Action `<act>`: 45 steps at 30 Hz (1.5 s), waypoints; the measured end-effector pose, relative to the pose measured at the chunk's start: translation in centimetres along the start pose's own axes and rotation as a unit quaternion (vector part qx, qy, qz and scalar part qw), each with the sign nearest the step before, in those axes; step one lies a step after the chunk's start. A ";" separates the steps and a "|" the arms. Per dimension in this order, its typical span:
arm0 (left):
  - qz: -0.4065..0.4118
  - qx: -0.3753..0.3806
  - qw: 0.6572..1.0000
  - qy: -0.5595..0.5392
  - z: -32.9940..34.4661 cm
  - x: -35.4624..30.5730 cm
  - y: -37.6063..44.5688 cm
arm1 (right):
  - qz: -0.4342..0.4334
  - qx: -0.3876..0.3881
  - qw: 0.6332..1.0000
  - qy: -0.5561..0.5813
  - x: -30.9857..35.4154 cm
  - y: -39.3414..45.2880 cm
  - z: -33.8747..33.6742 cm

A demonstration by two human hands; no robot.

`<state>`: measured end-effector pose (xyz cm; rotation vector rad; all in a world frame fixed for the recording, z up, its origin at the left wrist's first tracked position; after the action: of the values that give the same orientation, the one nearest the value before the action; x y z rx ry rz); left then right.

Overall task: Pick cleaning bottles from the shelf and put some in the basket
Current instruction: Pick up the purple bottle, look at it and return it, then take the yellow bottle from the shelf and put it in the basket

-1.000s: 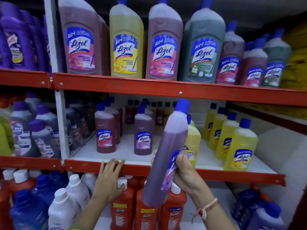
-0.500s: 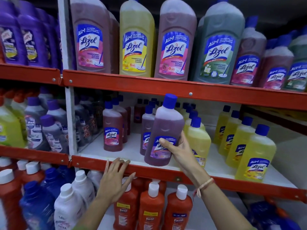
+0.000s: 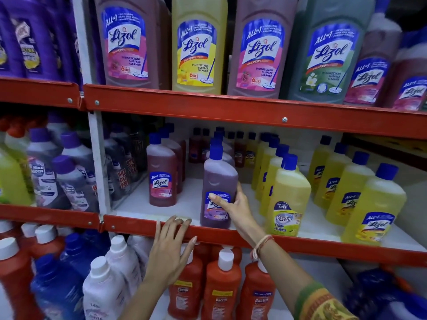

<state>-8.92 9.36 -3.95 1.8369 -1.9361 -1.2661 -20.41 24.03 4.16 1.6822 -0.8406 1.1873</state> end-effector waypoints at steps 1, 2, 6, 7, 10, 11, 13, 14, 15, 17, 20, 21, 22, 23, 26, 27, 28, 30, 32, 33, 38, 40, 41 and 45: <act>0.000 -0.002 1.000 -0.006 0.0 0.0 0.0 | 0.002 -0.004 1.000 -0.003 -0.2 0.1 0.0; -0.001 -0.004 1.000 -0.010 0.1 0.0 0.0 | 0.003 -0.006 1.000 -0.008 -0.3 0.2 0.1; -0.003 -0.003 1.000 -0.015 0.2 0.2 0.1 | 0.005 -0.004 0.999 -0.033 -0.3 0.3 0.1; -0.003 -0.003 1.000 -0.015 0.2 0.2 0.1 | 0.006 -0.001 0.999 -0.038 -0.2 0.2 0.1; -0.005 0.000 1.000 -0.018 0.1 0.2 0.0 | 0.011 0.003 0.999 -0.049 -0.4 0.1 0.1; -0.006 0.003 1.000 -0.018 0.1 0.2 -0.1 | 0.013 0.001 0.999 -0.052 -0.5 0.1 0.1; -0.010 0.009 1.000 -0.015 0.1 0.3 -0.1 | 0.017 -0.004 0.998 -0.062 -0.4 0.1 0.1; -0.010 0.011 1.000 -0.014 0.0 0.2 -0.1 | 0.021 -0.003 0.997 -0.070 -0.3 0.1 0.0; -0.009 0.012 1.000 -0.012 0.0 0.2 -0.1 | 0.022 -0.002 0.997 -0.078 -0.3 -0.1 0.0; -0.009 0.011 1.000 -0.012 -0.1 0.1 -0.1 | 0.024 -0.001 0.996 -0.086 -0.1 -0.8 -0.1; -0.015 -0.013 0.999 -0.035 -0.6 -0.7 -0.2 | 0.004 -0.023 0.994 -0.109 0.3 -2.8 -1.3; -0.013 -0.023 0.998 -0.048 -0.8 -1.3 -0.2 | -0.014 -0.035 0.991 -0.129 0.5 -3.5 -2.0; -0.002 -0.031 0.998 -0.058 -0.8 -2.3 -0.2 | -0.035 -0.048 0.988 -0.145 1.0 -4.3 -2.8; 0.018 -0.033 0.997 -0.064 -0.7 -3.6 -0.2 | -0.056 -0.061 0.984 -0.156 1.5 -5.0 -3.8; 0.082 -0.026 0.993 -0.081 0.6 -7.4 0.4 | -0.120 -0.088 0.974 -0.170 3.4 -6.9 -6.6; 0.098 -0.018 0.991 -0.091 1.2 -8.5 0.8 | -0.137 -0.099 0.970 -0.172 4.1 -7.4 -7.6; 0.112 -0.008 0.989 -0.097 1.9 -9.7 1.2 | -0.150 -0.113 0.967 -0.171 4.6 -7.8 -8.8; 0.131 0.012 0.986 -0.099 3.6 -11.8 2.1 | -0.173 -0.147 0.959 -0.169 5.5 -8.6 -11.5; 0.138 0.024 0.985 -0.096 5.1 -13.5 2.8 | -0.182 -0.179 0.951 -0.172 5.8 -9.2 -13.8; 0.141 0.028 0.985 -0.093 5.9 -14.2 3.0 | -0.183 -0.197 0.947 -0.177 5.7 -9.4 -14.9; 0.126 0.043 0.990 -0.052 8.4 -15.0 3.5 | -0.129 -0.191 0.944 -0.235 2.4 -8.1 -18.3; 0.106 0.056 0.992 -0.024 8.9 -14.2 3.3 | -0.092 -0.145 0.960 -0.219 0.9 -6.7 -18.2; 0.102 0.065 0.993 -0.009 9.2 -13.9 3.0 | -0.070 -0.120 0.970 -0.201 0.4 -6.0 -17.9; 0.088 0.096 0.991 0.034 10.0 -13.3 2.1 | -0.003 -0.059 0.991 -0.123 -2.1 -4.1 -16.9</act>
<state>-14.10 25.29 -3.31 1.7204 -2.1927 -0.9828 -23.37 41.31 3.54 1.7550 -1.0343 0.9173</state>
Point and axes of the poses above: each hand's wrist, its own y-axis towards the middle knuckle, its own z-axis out of the palm, x = y × z, the point moved 5 cm from there along y, towards the middle knuckle, and after that the axes turned 13 degrees about -y, right-handed, at the moved point
